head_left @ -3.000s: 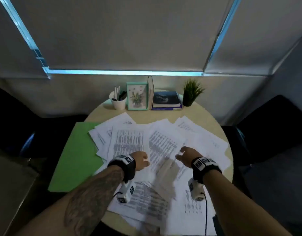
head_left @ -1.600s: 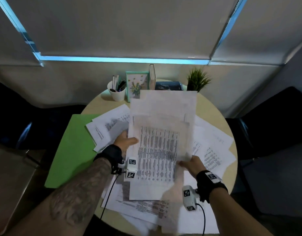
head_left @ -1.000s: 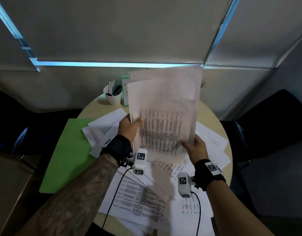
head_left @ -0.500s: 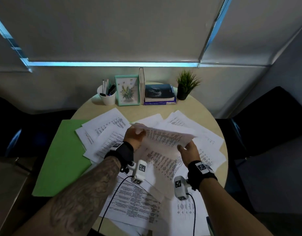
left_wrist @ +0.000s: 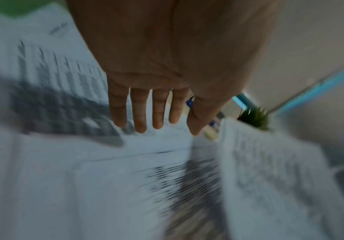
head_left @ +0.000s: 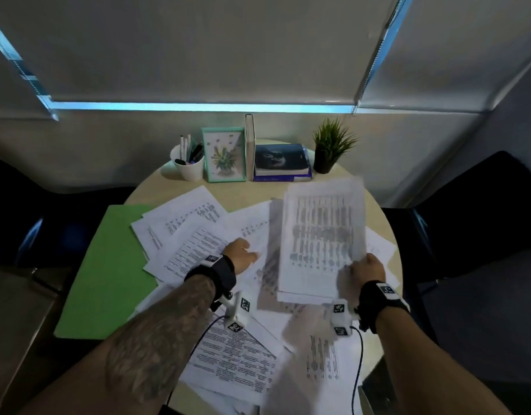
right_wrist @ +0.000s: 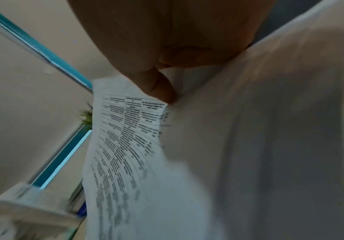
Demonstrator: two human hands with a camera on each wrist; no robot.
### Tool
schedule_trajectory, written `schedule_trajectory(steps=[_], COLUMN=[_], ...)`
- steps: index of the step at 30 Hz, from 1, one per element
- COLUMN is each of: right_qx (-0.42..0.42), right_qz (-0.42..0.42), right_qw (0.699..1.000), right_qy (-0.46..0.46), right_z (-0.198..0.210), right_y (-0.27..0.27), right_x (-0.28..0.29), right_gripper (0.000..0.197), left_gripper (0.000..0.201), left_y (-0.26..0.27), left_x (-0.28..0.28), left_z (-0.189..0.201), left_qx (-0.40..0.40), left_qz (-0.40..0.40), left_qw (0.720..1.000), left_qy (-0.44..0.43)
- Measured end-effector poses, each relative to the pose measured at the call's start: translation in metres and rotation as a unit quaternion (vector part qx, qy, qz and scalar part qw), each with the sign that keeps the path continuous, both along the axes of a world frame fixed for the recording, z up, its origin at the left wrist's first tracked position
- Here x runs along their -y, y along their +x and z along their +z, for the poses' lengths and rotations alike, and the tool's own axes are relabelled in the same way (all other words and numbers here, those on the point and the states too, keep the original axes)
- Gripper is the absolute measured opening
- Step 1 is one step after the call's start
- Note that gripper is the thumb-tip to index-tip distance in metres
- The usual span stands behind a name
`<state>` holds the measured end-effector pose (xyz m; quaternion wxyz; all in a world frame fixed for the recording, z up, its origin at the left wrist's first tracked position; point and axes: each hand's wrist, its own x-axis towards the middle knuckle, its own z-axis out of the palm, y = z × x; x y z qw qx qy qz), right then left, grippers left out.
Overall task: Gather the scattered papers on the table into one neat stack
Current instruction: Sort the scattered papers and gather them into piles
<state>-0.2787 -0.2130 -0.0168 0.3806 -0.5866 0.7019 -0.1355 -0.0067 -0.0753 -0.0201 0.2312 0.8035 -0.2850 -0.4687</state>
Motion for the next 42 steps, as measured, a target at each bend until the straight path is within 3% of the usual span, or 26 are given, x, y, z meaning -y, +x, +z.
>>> schedule_trajectory(steps=[2,5,9,11,14,16,19,24,26,28,31,34,37,38,42], right_qx=[-0.044,-0.066,-0.082,-0.079,-0.079,-0.087,-0.035,-0.04,-0.054,-0.052,0.014,0.049,0.039,0.044,0.062], right_qz=[0.01,0.018,0.023,0.029,0.019,0.001,-0.009,-0.016,-0.002,0.014,-0.02,-0.044,-0.032,-0.021,0.075], right_qw=[0.999,0.998,0.996,0.996,0.996,0.996,0.999,0.997,0.996,0.995,0.994,0.985,0.985,0.985,0.98], right_qy=[0.01,0.011,-0.004,0.007,0.035,0.01,-0.014,0.058,0.07,0.079,0.104,0.161,0.166,0.163,0.175], right_z=[0.002,0.006,0.005,0.002,-0.004,-0.009,-0.022,-0.051,-0.054,-0.056,-0.058,-0.064,-0.064,-0.064,-0.065], right_y=[-0.008,-0.013,-0.019,-0.018,-0.018,-0.019,-0.02,-0.022,-0.014,-0.003,0.011,0.023,0.033,0.037,0.058], right_x=[0.022,0.054,0.085,0.095,0.095,0.084,0.045,-0.049,-0.074,-0.088,-0.093,-0.091,-0.093,-0.095,-0.105], right_gripper=[0.024,0.023,0.013,0.024,0.062,0.069,0.058,0.046,0.05,0.065,0.072,0.069,0.034,0.024,0.027], left_gripper=[0.049,0.052,0.055,0.054,0.055,0.057,0.061,0.067,0.067,0.073,0.083,0.075,0.067,0.065,0.074], left_y=[0.002,0.002,-0.003,-0.006,-0.01,-0.011,-0.012,-0.011,-0.012,-0.013,-0.016,-0.021,-0.02,-0.018,-0.015], left_x=[-0.017,-0.042,-0.063,-0.066,-0.067,-0.066,-0.066,-0.071,-0.073,-0.073,-0.071,-0.07,-0.07,-0.071,-0.074], left_z=[-0.017,-0.033,-0.044,-0.047,-0.047,-0.047,-0.049,-0.055,-0.056,-0.057,-0.057,-0.057,-0.057,-0.058,-0.052], left_qx=[0.067,0.09,0.131,0.144,0.156,0.167,0.217,0.236,0.251,0.243,0.148,0.091,0.098,0.107,0.223], left_qz=[-0.073,-0.123,-0.145,-0.146,-0.152,-0.155,-0.171,-0.203,-0.2,-0.181,-0.117,-0.109,-0.116,-0.115,-0.142], left_qw=[0.993,0.98,0.971,0.97,0.968,0.966,0.952,0.936,0.934,0.942,0.972,0.979,0.978,0.976,0.957], left_qy=[0.058,0.128,0.138,0.13,0.125,0.126,0.13,0.165,0.158,0.146,0.142,0.145,0.145,0.149,0.119])
